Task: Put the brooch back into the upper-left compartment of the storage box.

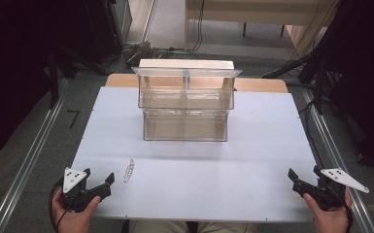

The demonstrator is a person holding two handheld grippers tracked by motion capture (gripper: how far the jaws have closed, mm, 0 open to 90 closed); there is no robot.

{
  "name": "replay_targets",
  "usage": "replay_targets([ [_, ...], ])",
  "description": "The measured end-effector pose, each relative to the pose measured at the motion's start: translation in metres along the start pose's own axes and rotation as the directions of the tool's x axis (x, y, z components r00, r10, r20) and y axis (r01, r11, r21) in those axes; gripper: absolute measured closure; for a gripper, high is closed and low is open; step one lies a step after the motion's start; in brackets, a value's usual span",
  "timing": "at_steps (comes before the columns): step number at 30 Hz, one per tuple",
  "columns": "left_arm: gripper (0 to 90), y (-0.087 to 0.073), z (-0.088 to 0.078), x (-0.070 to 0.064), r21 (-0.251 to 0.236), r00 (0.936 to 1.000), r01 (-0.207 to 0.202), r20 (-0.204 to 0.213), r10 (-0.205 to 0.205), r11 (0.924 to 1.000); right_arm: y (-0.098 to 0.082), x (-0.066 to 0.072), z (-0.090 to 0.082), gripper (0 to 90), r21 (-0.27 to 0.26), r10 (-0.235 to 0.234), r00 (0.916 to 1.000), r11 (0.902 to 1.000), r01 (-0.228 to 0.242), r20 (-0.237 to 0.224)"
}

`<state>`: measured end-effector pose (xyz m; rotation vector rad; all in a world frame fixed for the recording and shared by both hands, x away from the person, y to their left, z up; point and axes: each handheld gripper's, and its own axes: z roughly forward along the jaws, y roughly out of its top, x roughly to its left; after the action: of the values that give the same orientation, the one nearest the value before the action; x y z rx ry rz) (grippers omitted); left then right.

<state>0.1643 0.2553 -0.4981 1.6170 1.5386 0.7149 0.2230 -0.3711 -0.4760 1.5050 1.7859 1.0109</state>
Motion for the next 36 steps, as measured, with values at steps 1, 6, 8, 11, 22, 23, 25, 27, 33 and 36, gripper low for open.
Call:
replay_targets([
  [1, 16.2, 0.000, 0.002, -0.002, 0.004, 1.0000, 0.000, 0.000, 0.000, 1.0000, 0.000, 0.000, 0.000, 9.2, 0.000, 0.000, 1.0000, 1.0000, 0.000, 0.000],
  [6, 16.1, 0.001, 0.020, -0.011, 0.048, 0.9996, -0.010, 0.026, 0.008, 0.9988, 0.000, 0.001, 0.001, 9.2, 0.003, 0.003, 1.0000, 1.0000, -0.003, 0.007],
  [8, 16.0, 0.001, 0.022, -0.013, 0.051, 0.9995, -0.013, 0.031, 0.011, 0.9986, 0.000, 0.001, 0.001, 9.2, 0.004, -0.001, 1.0000, 1.0000, 0.001, 0.006],
  [11, 16.1, 0.001, 0.025, -0.016, 0.056, 0.9989, -0.030, 0.037, 0.028, 0.9980, -0.001, 0.001, 0.003, 9.3, 0.011, -0.007, 0.9999, 0.9999, 0.007, 0.009],
  [22, 16.0, 0.002, 0.033, -0.020, 0.067, 0.9971, -0.047, 0.063, 0.043, 0.9966, -0.001, 0.001, 0.004, 9.6, 0.017, -0.001, 0.9999, 0.9999, 0.000, 0.015],
  [23, 16.1, 0.002, 0.034, -0.020, 0.070, 0.9970, -0.050, 0.062, 0.045, 0.9963, -0.001, 0.001, 0.004, 9.6, 0.014, -0.006, 0.9998, 0.9999, 0.006, 0.017],
  [25, 16.0, 0.002, 0.037, -0.022, 0.072, 0.9964, -0.063, 0.062, 0.058, 0.9954, -0.001, 0.001, 0.004, 9.6, 0.013, -0.010, 0.9998, 0.9999, 0.009, 0.018],
  [27, 16.0, 0.002, 0.038, -0.023, 0.074, 0.9962, -0.067, 0.061, 0.062, 0.9950, -0.001, 0.001, 0.004, 9.6, 0.014, -0.012, 0.9998, 0.9998, 0.012, 0.018],
  [33, 16.0, 0.003, 0.043, -0.025, 0.077, 0.9959, -0.071, 0.062, 0.066, 0.9945, -0.001, 0.000, 0.005, 9.8, 0.017, -0.005, 0.9997, 0.9998, 0.004, 0.022],
  [36, 16.3, 0.003, 0.045, -0.027, 0.084, 0.9956, -0.075, 0.063, 0.070, 0.9937, -0.001, 0.000, 0.005, 9.9, 0.022, -0.007, 0.9998, 0.9997, 0.006, 0.019],
])
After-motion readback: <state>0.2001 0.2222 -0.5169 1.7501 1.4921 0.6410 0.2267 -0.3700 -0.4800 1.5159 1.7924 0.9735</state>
